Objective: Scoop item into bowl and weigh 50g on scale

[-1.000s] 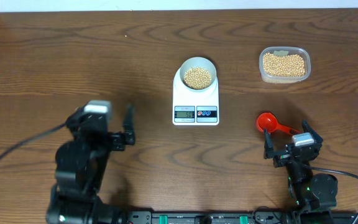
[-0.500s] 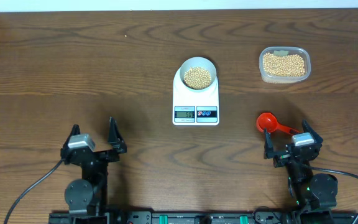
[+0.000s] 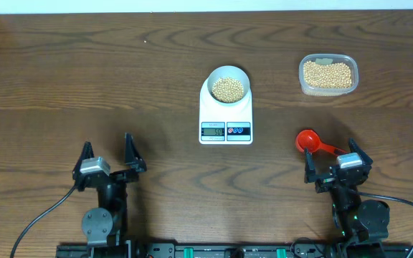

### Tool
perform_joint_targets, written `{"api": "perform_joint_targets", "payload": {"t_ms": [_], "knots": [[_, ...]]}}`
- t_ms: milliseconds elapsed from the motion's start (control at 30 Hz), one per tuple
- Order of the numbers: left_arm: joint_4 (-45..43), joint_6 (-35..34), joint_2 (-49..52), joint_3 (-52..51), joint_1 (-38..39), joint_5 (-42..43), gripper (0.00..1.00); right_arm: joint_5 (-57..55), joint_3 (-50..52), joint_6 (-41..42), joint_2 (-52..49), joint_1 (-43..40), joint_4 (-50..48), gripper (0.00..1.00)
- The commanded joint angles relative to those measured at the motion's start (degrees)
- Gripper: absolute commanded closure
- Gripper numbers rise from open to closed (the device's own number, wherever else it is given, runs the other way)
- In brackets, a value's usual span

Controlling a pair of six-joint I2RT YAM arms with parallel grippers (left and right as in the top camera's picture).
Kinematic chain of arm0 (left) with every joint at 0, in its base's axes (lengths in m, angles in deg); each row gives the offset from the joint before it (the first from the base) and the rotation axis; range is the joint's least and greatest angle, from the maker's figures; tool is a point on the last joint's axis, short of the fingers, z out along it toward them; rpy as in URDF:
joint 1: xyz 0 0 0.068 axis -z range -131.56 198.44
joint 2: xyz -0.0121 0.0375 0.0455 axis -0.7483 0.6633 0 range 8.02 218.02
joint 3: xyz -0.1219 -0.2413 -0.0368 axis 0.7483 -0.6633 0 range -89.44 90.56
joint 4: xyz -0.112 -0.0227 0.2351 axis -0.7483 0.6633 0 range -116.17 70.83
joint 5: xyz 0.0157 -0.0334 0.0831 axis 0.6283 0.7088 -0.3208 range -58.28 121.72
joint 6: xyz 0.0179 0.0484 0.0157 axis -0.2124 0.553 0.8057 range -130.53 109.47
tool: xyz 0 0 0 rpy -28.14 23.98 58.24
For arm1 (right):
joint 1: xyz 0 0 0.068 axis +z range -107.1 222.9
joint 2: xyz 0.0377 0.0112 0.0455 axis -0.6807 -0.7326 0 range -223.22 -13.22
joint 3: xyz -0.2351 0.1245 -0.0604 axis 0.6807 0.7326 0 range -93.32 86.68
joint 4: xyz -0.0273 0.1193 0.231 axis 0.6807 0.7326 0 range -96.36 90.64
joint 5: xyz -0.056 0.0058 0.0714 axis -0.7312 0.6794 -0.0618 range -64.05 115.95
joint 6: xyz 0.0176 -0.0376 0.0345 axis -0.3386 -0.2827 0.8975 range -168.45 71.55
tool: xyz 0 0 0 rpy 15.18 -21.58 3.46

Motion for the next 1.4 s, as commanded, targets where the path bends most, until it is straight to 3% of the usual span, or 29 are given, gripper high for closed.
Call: {"api": "perform_joint_targets", "payload": {"t_ms": [0, 133, 1367], "knots": [[4.57, -0.28, -0.50, -0.13, -0.17, -0.68, 0.02, -0.24, 0.09, -0.39, 0.37, -0.04, 0.24, 0.01], [13.20, -0.26, -0.50, -0.11, -0.13, 0.07, 0.02, -0.24, 0.09, -0.39, 0.37, -0.04, 0.24, 0.01], [12.79, -0.28, -0.37, -0.11, -0.13, 0.83, 0.02, -0.26, 0.09, -0.39, 0.37, -0.04, 0.24, 0.01]]}}
